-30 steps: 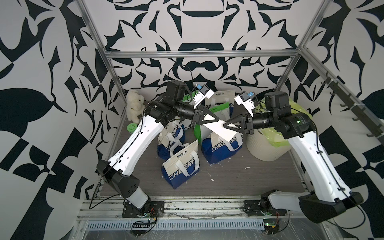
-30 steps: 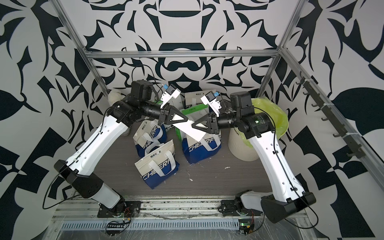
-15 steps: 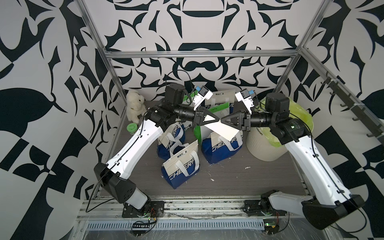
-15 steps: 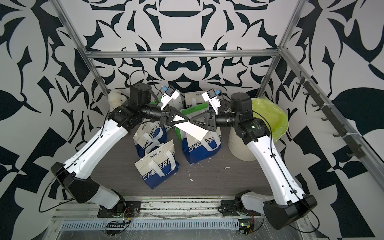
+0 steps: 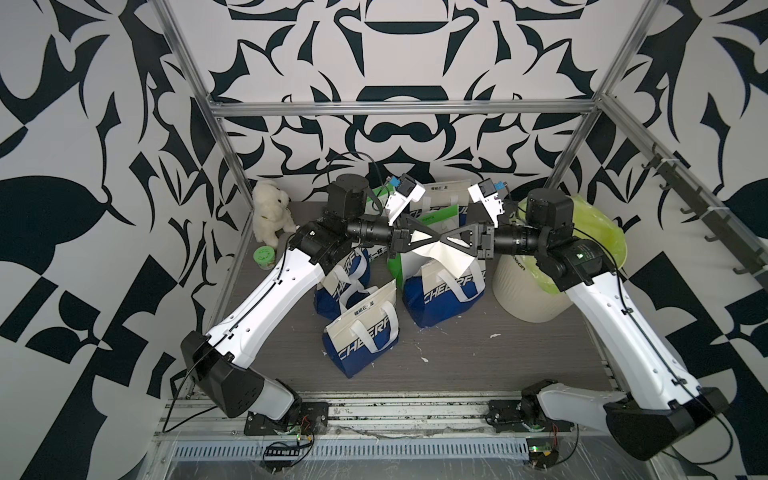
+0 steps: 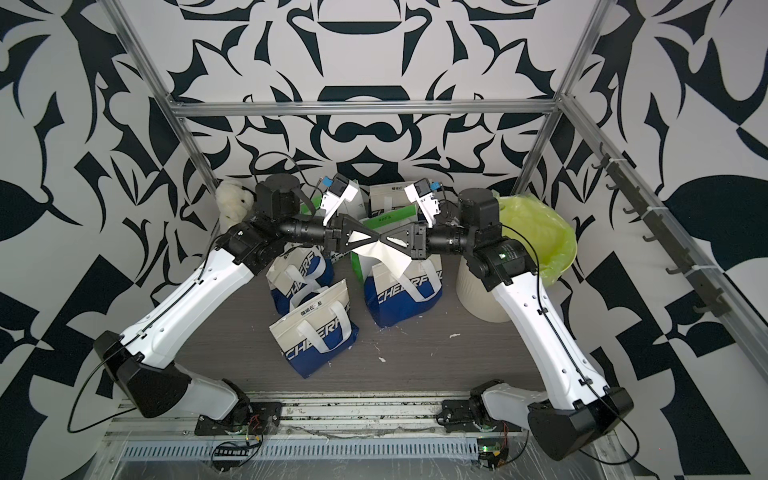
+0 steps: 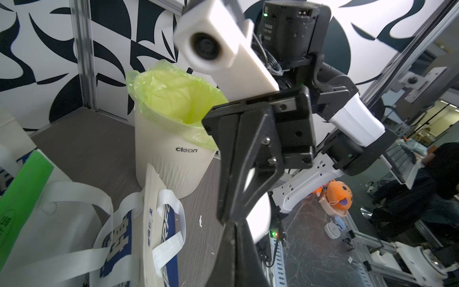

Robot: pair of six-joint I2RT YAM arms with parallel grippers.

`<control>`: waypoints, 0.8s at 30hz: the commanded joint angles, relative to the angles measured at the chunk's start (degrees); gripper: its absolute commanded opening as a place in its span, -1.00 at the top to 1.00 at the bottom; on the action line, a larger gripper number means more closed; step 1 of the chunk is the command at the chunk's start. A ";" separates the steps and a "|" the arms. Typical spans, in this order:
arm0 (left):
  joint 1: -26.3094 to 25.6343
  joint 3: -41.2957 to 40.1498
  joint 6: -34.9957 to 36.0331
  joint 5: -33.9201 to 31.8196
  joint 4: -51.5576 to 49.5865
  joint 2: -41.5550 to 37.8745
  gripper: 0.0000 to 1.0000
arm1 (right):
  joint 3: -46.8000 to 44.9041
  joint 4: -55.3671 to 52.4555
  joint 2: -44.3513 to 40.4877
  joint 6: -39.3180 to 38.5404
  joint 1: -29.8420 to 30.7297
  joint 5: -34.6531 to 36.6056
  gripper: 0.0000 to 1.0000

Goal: Shred takeout receipts and throw away
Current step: Shred the takeout receipt.

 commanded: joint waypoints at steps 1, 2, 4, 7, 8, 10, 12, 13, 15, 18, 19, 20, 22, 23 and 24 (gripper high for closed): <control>-2.28 -2.96 7.31 -5.08 4.14 -4.97 1.00 | -2.76 5.94 -0.54 9.79 0.42 7.81 1.00; -2.28 -3.82 7.09 -5.43 5.56 -5.82 1.00 | -3.52 5.52 -0.75 9.98 0.36 8.97 1.00; -2.28 -4.89 7.09 -6.71 7.66 -7.39 1.00 | -3.73 1.19 -0.70 8.98 0.37 12.57 1.00; -2.28 -5.96 7.11 -10.38 10.79 -9.88 1.00 | -4.63 -4.64 0.47 7.00 -0.02 16.69 1.00; -2.28 -6.30 6.82 -11.98 12.26 -11.39 1.00 | -4.36 -6.49 1.19 5.86 -0.53 17.62 1.00; -2.28 -6.78 6.43 -13.89 15.05 -13.25 1.00 | -1.63 -11.86 2.74 3.32 -1.53 21.38 1.00; -2.28 -5.80 5.63 -15.83 16.71 -13.74 1.00 | 3.82 -17.79 4.71 0.09 -2.87 25.49 1.00; -2.28 -4.72 5.55 -16.22 16.76 -13.37 1.00 | 7.70 -21.52 6.00 -1.74 -3.83 28.32 1.00; -2.28 -1.45 5.02 -16.83 15.95 -11.79 1.00 | 15.54 -28.32 8.29 -4.98 -6.21 33.15 1.00; -2.36 4.22 4.42 -16.50 14.55 -6.53 1.00 | 27.12 -36.18 10.85 -7.99 -12.23 39.42 1.00; -2.45 6.00 3.58 -16.37 14.73 -4.58 1.00 | 30.43 -38.49 11.44 -9.05 -14.52 42.34 1.00; -2.62 7.92 2.84 -16.23 15.03 -2.44 1.00 | 33.45 -40.52 11.91 -10.77 -16.62 45.83 1.00; -3.29 11.80 1.68 -15.72 15.07 1.61 1.00 | 36.32 -42.56 11.95 -13.50 -19.15 53.66 1.00; -3.90 13.91 1.41 -15.75 15.04 3.94 1.00 | 36.66 -42.89 11.61 -14.87 -20.18 57.11 1.00; -4.51 15.56 1.30 -15.83 15.07 5.76 1.00 | 36.15 -42.63 11.17 -16.18 -21.10 59.50 1.00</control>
